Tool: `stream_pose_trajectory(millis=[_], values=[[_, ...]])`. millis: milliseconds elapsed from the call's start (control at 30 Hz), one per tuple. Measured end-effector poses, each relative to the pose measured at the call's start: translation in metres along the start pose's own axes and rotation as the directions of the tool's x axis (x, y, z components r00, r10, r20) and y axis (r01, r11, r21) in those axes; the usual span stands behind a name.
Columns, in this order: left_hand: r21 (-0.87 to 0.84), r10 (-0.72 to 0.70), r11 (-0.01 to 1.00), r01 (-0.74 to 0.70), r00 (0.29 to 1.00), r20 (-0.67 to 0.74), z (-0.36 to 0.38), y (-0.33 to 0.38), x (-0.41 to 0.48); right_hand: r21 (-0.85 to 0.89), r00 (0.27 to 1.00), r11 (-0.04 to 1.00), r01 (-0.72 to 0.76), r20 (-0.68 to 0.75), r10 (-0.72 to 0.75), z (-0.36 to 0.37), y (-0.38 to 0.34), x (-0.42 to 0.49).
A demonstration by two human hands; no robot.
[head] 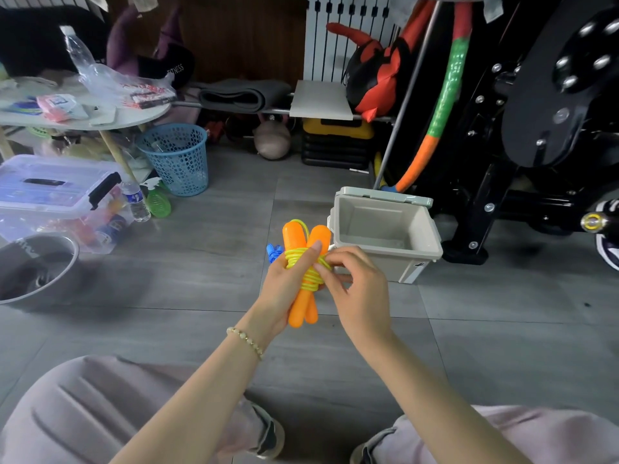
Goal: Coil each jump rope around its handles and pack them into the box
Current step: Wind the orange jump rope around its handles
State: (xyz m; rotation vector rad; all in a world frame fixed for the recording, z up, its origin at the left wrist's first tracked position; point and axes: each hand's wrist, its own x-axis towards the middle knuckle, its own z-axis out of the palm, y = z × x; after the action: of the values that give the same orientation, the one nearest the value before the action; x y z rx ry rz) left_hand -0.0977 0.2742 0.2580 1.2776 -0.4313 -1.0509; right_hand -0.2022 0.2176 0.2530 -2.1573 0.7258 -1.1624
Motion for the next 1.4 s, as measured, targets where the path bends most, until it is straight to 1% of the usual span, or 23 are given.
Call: stream_pose_trajectory(millis=[67, 100, 133, 233, 300, 400, 500, 533, 600, 633, 700, 733, 767, 867, 933, 967, 1033, 1067, 1100, 1167, 1233, 1333, 1400], values=[[0.004, -0.008, 1.0, 0.009, 1.0, -0.016, 0.0, 0.0, -0.001, 0.168, 0.988, 0.975, -0.143, -0.032, 0.15, 0.001, -0.004, -0.001], [0.013, -0.013, 1.0, 0.013, 1.0, -0.02, -0.001, -0.001, 0.0, 0.243, 0.974, 0.946, -0.213, -0.021, 0.225, 0.001, -0.006, -0.001], [0.024, -0.017, 1.0, 0.017, 1.0, -0.021, -0.003, -0.002, 0.0, 0.296, 0.963, 0.92, -0.255, -0.005, 0.268, 0.001, -0.007, -0.001], [0.051, -0.018, 0.999, 0.019, 1.0, -0.02, -0.006, 0.0, -0.001, 0.327, 0.946, 0.888, -0.322, 0.07, 0.317, 0.002, -0.007, 0.002], [0.078, -0.008, 0.997, 0.01, 1.0, -0.016, -0.008, 0.001, -0.001, 0.343, 0.924, 0.858, -0.383, 0.16, 0.348, 0.0, -0.009, 0.003], [0.099, 0.008, 0.995, -0.007, 1.0, -0.018, -0.011, 0.003, -0.001, 0.411, 0.874, 0.775, -0.481, 0.301, 0.383, -0.002, -0.009, 0.003], [0.133, -0.01, 0.991, 0.009, 1.0, 0.0, -0.015, 0.004, 0.0, 0.422, 0.81, 0.703, -0.572, 0.423, 0.405, -0.002, -0.004, 0.002], [0.146, -0.026, 0.989, 0.026, 1.0, -0.002, -0.016, 0.002, 0.0, 0.416, 0.8, 0.697, -0.584, 0.439, 0.409, -0.001, -0.002, 0.001], [0.153, -0.059, 0.986, 0.061, 0.998, -0.017, -0.016, -0.003, 0.0, 0.408, 0.809, 0.707, -0.577, 0.403, 0.428, 0.001, 0.0, -0.001], [0.144, -0.07, 0.987, 0.073, 0.997, -0.022, -0.015, -0.004, -0.001, 0.43, 0.81, 0.689, -0.584, 0.371, 0.455, 0.003, 0.001, -0.001], [0.124, -0.081, 0.989, 0.085, 0.996, -0.032, -0.014, -0.007, -0.001, 0.532, 0.778, 0.575, -0.621, 0.328, 0.536, 0.008, 0.0, -0.003], [0.117, -0.087, 0.989, 0.091, 0.995, -0.041, -0.014, -0.008, -0.001, 0.564, 0.777, 0.551, -0.615, 0.313, 0.547, 0.009, 0.0, -0.004], [0.109, -0.092, 0.989, 0.097, 0.994, -0.053, -0.014, -0.008, -0.001, 0.566, 0.803, 0.586, -0.581, 0.277, 0.528, 0.01, 0.0, -0.004], [0.086, -0.086, 0.992, 0.093, 0.993, -0.085, -0.014, -0.007, 0.001, 0.488, 0.906, 0.765, -0.421, 0.179, 0.384, 0.01, -0.005, -0.006], [0.065, -0.07, 0.995, 0.078, 0.991, -0.111, -0.014, -0.006, 0.002, 0.444, 0.945, 0.834, -0.327, 0.136, 0.298, 0.009, -0.004, -0.006], [0.055, -0.062, 0.996, 0.069, 0.99, -0.126, -0.013, -0.006, 0.001, 0.401, 0.959, 0.871, -0.284, 0.115, 0.259, 0.009, -0.002, -0.006], [0.027, -0.041, 0.999, 0.046, 0.987, -0.154, -0.011, -0.005, 0.0, 0.24, 0.984, 0.954, -0.179, 0.062, 0.169, 0.008, 0.002, -0.007], [0.007, -0.031, 0.999, 0.032, 0.986, -0.164, -0.01, -0.005, 0.0, 0.183, 0.99, 0.973, -0.137, 0.051, 0.13, 0.008, 0.003, -0.007], [-0.011, -0.02, 1.0, 0.019, 0.985, -0.17, -0.009, -0.004, -0.001, 0.165, 0.992, 0.979, -0.121, 0.052, 0.114, 0.008, 0.003, -0.008], [-0.022, -0.003, 1.0, -0.001, 0.984, -0.178, -0.006, -0.004, -0.003, 0.172, 0.989, 0.975, -0.143, 0.059, 0.135, 0.009, 0.001, -0.01], [-0.01, 0.018, 1.0, -0.02, 0.983, -0.184, -0.005, -0.004, -0.004, 0.157, 0.984, 0.971, -0.181, 0.036, 0.177, 0.01, -0.001, -0.01], [-0.023, 0.04, 0.999, -0.045, 0.985, -0.167, -0.003, -0.004, -0.004, 0.065, 0.978, 0.976, -0.208, 0.001, 0.209, 0.015, -0.005, -0.01], [-0.016, 0.041, 0.999, -0.044, 0.987, -0.157, -0.006, -0.005, -0.004, 0.021, 0.972, 0.972, -0.235, 0.007, 0.235, 0.017, -0.008, -0.008]])
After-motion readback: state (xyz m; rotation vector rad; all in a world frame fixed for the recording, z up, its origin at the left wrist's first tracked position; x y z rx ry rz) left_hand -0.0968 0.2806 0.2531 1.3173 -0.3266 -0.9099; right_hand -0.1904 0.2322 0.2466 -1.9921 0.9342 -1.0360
